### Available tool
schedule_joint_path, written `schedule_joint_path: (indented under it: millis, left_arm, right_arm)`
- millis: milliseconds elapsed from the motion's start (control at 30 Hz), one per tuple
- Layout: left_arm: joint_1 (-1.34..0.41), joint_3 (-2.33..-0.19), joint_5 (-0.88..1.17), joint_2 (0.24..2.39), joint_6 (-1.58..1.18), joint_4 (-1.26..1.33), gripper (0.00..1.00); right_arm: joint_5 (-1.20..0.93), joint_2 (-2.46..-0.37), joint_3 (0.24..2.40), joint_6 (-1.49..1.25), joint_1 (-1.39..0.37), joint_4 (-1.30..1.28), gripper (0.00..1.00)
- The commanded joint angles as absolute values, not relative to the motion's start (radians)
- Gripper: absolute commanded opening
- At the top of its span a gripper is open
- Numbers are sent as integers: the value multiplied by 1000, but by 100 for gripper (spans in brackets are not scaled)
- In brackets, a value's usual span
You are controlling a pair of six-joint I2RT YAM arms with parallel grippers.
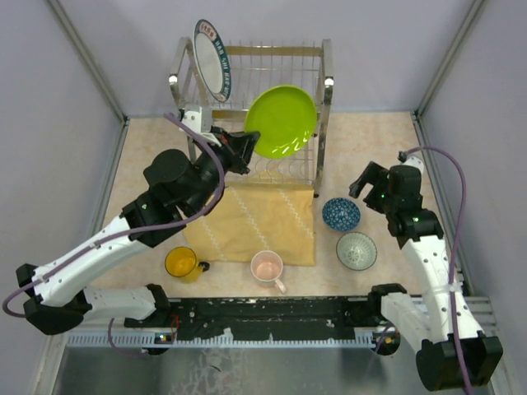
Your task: Load the mixed dishes into the dish rack
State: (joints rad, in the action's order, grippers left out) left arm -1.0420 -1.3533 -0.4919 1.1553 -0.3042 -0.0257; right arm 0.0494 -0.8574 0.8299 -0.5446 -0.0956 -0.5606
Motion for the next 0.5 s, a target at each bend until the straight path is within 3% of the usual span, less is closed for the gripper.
schedule_joint_path:
  millis: [0,233,467]
  left_arm:
    - [-1054,-1409,-570,1163,-256,16,0]
    - [-1077,-1620,-825,1304,-18,167,0]
    - [-1075,-1943,-1057,1616,325,343,0]
  right_arm:
    - [111,-857,855,-505,-99,-559,94]
    - [172,-908,871,-450,-99,-586,100]
    - [231,-946,932,-420,-98,-640,100]
